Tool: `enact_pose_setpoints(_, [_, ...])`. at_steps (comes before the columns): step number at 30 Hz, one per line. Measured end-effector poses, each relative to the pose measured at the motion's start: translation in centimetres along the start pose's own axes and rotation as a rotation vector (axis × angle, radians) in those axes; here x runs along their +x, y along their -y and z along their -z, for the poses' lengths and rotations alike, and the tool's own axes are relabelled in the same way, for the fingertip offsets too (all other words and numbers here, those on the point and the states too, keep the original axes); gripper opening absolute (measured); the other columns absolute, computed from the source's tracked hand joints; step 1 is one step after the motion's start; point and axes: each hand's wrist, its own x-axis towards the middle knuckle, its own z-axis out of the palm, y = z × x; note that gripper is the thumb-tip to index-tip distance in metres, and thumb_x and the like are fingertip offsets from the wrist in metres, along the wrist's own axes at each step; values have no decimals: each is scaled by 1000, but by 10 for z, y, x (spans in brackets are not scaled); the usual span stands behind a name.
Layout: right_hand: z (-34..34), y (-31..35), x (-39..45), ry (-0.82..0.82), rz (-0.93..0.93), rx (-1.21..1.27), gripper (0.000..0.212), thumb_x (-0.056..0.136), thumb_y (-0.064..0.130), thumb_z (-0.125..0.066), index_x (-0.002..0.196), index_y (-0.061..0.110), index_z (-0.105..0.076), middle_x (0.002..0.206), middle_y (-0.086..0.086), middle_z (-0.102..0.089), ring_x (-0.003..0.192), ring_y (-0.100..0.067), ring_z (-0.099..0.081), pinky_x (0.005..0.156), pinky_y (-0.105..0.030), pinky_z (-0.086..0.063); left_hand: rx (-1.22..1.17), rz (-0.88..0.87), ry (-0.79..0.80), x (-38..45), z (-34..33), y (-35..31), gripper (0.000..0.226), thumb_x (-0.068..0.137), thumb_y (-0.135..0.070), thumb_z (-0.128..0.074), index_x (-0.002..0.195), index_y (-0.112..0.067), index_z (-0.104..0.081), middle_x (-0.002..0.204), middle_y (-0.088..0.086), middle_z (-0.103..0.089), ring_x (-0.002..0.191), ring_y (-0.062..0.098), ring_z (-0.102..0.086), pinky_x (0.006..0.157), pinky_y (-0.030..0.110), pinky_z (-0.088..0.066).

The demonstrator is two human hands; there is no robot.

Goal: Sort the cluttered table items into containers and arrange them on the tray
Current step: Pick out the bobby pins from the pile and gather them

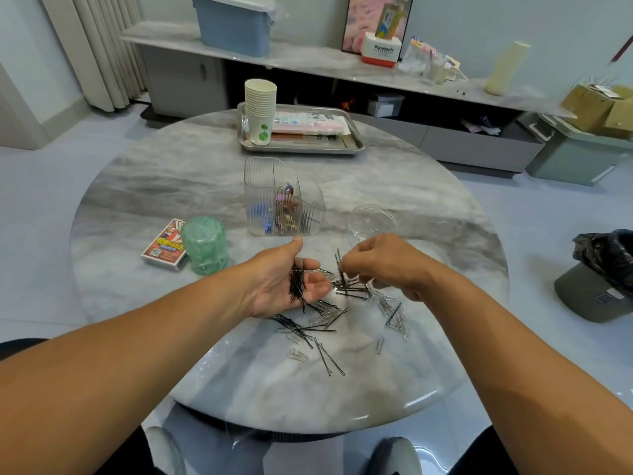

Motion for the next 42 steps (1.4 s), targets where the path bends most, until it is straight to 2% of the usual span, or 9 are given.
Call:
enact_pose_setpoints(7, [-19, 6, 5, -25, 64, 71, 11, 85, 24, -81, 80, 15, -77, 65, 7, -72, 49, 0, -54, 45, -14, -41, 52, 4, 28, 1, -5, 2, 44, 108, -47, -34, 112, -8, -54, 75, 12, -63, 61, 18, -62, 54, 26, -55])
enact_pose_setpoints(9, [-4, -2, 10, -84, 100, -203, 5, 84, 22, -82, 85, 21, -77, 70, 10, -71, 59, 0, -60, 59, -20, -49, 78, -2, -22, 3, -1, 0, 40, 109, -43, -35, 108, -9, -58, 71, 6, -58, 54, 12, -53, 44, 19, -45])
enact_pose_setpoints(11, [3, -12, 14, -41, 76, -573, 22, 80, 27, -85, 98, 29, -73, 83, 15, -66, 78, -5, -65, 74, -29, -54, 89, -6, -50, 5, 3, -1, 38, 109, -40, -36, 101, -10, -58, 69, 2, -51, 52, 9, -44, 39, 16, -36])
enact_pose_setpoints(15, [-6, -25, 18, 8, 32, -793, 54, 68, 45, -88, 114, 39, -61, 92, 19, -53, 93, -12, -58, 75, -30, -47, 92, -2, -49, 7, 5, -4, 37, 109, -41, -38, 93, -13, -54, 61, -2, -42, 44, 6, -33, 33, 15, -25])
enact_pose_setpoints(23, [-11, -22, 21, 32, 45, -841, 9, 79, 18, -82, 83, 18, -73, 81, 2, -74, 80, -18, -69, 66, -28, -52, 113, 16, -28, 9, 3, -1, 37, 106, -45, -44, 85, -15, -51, 57, -4, -40, 39, 5, -28, 30, 15, -20])
enact_pose_setpoints(29, [-22, -15, 14, 60, 104, -1086, 12, 74, 8, -68, 67, 11, -59, 65, -4, -60, 62, -22, -61, 55, -30, -54, 98, 16, -27, 12, 5, 1, 36, 106, -43, -46, 85, -14, -50, 60, -2, -41, 38, 4, -27, 29, 15, -18])
enact_pose_setpoints(32, [-25, -17, 10, 33, 93, -1094, 26, 74, 16, -68, 59, 12, -47, 60, -3, -49, 50, -20, -46, 46, -24, -36, 101, 20, -14, 11, 4, 3, 36, 106, -43, -47, 84, -14, -50, 61, -2, -41, 39, 4, -28, 29, 15, -19])
enact_pose_setpoints(38, [-16, -21, 9, 12, 35, -876, 22, 73, 26, -72, 77, 4, -66, 72, -2, -64, 62, -22, -59, 55, -29, -44, 107, 22, -11, 8, 6, 2, 36, 105, -43, -50, 85, -13, -52, 62, -1, -42, 43, 4, -32, 32, 14, -24])
enact_pose_setpoints(42, [-5, -16, 7, -24, 18, -488, 16, 74, 20, -71, 64, 9, -65, 60, -3, -65, 52, -12, -50, 49, -24, -40, 137, 16, -7, 11, 7, 5, 34, 103, -42, -54, 88, -11, -56, 64, 0, -47, 47, 5, -35, 34, 14, -27])
